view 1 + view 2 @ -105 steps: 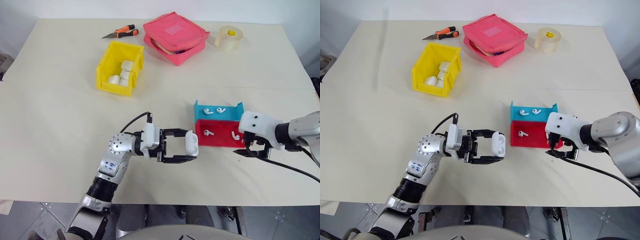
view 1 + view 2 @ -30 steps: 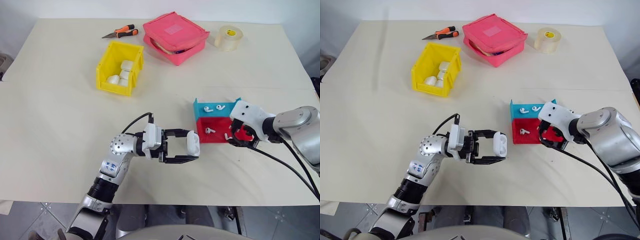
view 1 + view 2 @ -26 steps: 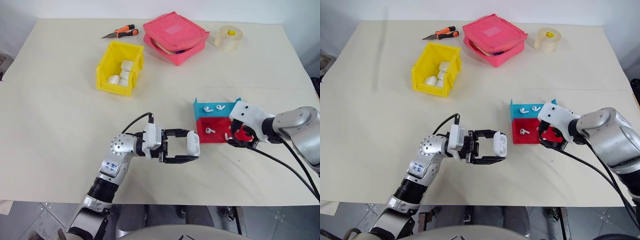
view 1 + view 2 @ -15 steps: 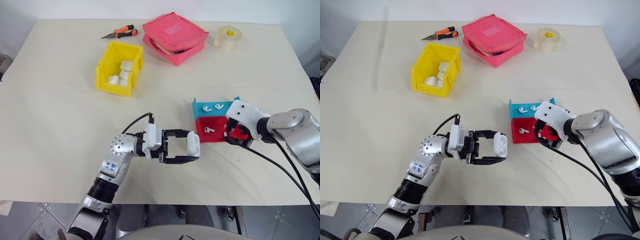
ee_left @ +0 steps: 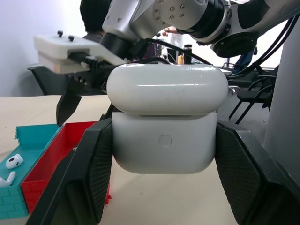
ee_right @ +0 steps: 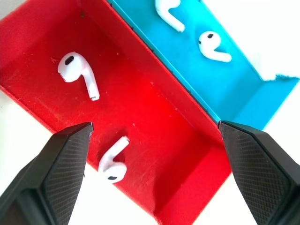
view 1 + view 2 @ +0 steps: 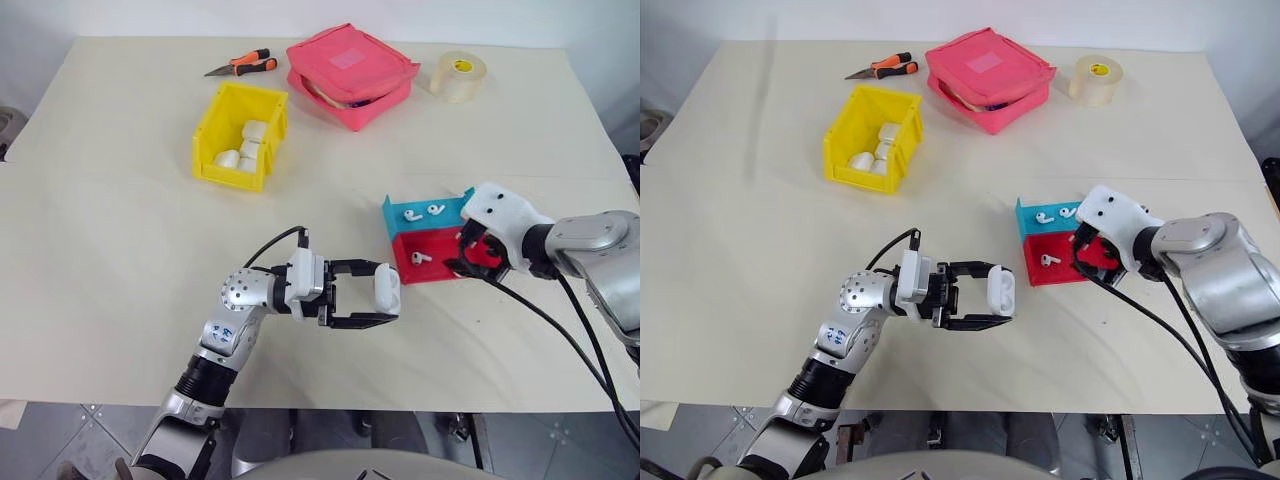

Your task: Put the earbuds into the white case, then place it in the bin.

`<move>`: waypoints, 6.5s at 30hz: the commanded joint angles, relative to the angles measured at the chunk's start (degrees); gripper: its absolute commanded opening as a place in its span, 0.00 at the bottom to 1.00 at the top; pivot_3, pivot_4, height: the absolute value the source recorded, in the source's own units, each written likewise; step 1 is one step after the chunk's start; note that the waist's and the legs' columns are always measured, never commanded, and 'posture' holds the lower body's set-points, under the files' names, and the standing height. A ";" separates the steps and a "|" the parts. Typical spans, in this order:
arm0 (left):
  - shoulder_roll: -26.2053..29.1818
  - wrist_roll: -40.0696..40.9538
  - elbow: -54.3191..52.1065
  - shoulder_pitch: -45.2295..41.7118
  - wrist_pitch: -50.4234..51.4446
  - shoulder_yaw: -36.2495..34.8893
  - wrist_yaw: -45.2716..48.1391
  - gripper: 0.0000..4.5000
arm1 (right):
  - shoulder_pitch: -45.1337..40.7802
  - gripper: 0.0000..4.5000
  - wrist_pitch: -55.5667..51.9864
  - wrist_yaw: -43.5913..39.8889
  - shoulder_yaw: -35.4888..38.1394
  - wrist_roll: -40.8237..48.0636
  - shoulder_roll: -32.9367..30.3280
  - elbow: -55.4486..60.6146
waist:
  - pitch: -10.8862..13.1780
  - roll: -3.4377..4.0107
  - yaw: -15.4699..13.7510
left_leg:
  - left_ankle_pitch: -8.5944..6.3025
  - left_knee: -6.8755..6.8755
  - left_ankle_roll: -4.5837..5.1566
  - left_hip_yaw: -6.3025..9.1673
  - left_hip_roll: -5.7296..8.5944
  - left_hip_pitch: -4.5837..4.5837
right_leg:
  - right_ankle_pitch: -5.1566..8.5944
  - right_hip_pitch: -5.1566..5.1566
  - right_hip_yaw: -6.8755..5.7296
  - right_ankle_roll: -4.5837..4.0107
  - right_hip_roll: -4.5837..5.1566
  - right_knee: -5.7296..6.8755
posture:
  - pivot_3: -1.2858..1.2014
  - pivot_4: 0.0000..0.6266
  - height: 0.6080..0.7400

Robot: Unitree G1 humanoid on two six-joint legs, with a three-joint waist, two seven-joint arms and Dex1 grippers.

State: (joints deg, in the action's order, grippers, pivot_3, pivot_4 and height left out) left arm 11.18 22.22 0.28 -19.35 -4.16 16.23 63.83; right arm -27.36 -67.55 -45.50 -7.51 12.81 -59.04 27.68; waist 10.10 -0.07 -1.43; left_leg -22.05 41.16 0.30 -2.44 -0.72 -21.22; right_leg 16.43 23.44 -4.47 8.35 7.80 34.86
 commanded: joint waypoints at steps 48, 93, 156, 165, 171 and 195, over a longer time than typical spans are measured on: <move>1.07 1.31 -5.38 1.23 1.87 -0.05 -0.37 0.62 | 6.32 0.99 -7.03 3.66 9.09 18.75 3.42 3.34 | 0.00 0.00 -0.03 | 0.00 -0.01 0.01 0.01 0.01 0.02 | -0.01 -0.01 0.01 -0.01 0.00 0.00 | 0.52 0.24 1.00; 0.45 1.33 -4.37 0.37 2.03 0.23 0.29 0.62 | 8.36 0.99 18.54 -7.92 3.54 10.40 -11.23 -0.73 | 0.01 0.00 0.04 | 0.00 -0.04 0.01 -0.01 -0.01 0.03 | 0.00 -0.01 0.02 -0.01 -0.02 -0.05 | 0.52 0.24 1.00; 1.13 0.27 -6.16 1.86 1.52 0.14 -3.99 0.62 | -7.88 0.51 72.48 -36.66 -5.01 -18.24 -4.98 -24.92 | 0.03 0.06 0.16 | 0.00 -0.02 0.00 -0.06 -0.06 0.04 | -0.01 -0.02 -0.03 0.00 -0.04 -0.06 | 0.52 0.24 1.00; 1.00 0.28 -5.81 1.54 1.44 0.08 -3.59 0.62 | -14.33 0.51 83.59 -37.27 -10.50 -23.30 -1.36 -35.15 | 0.03 0.06 0.29 | 0.00 -0.02 0.00 -0.07 -0.05 0.06 | -0.01 -0.02 -0.02 0.00 -0.04 -0.06 | 0.52 0.24 1.00; 1.38 0.23 -6.44 2.19 1.39 -0.23 -4.00 0.62 | -18.98 0.51 91.87 -39.02 -14.02 -25.38 1.36 -43.00 | 0.03 0.06 0.21 | 0.00 -0.02 0.00 -0.07 -0.05 0.04 | -0.01 -0.03 -0.02 0.01 -0.05 -0.08 | 0.52 0.24 1.00; 2.63 0.23 -8.86 4.19 1.73 -0.25 -5.99 0.62 | -22.70 0.51 101.68 -40.58 -17.09 -27.38 4.91 -52.39 | 0.04 0.07 0.32 | 0.01 -0.01 0.00 -0.07 -0.07 0.05 | -0.01 -0.02 -0.04 0.00 -0.05 -0.07 | 0.52 0.24 1.00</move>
State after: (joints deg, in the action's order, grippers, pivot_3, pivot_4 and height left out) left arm 13.93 22.21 -6.11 -15.52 -1.92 16.18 58.20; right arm -49.03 33.40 -85.43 -24.56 -14.45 -54.11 -24.79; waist 10.14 0.00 -1.11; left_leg -22.04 41.15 0.30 -2.50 -0.80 -21.17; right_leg 16.42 23.41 -4.50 8.35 7.74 34.80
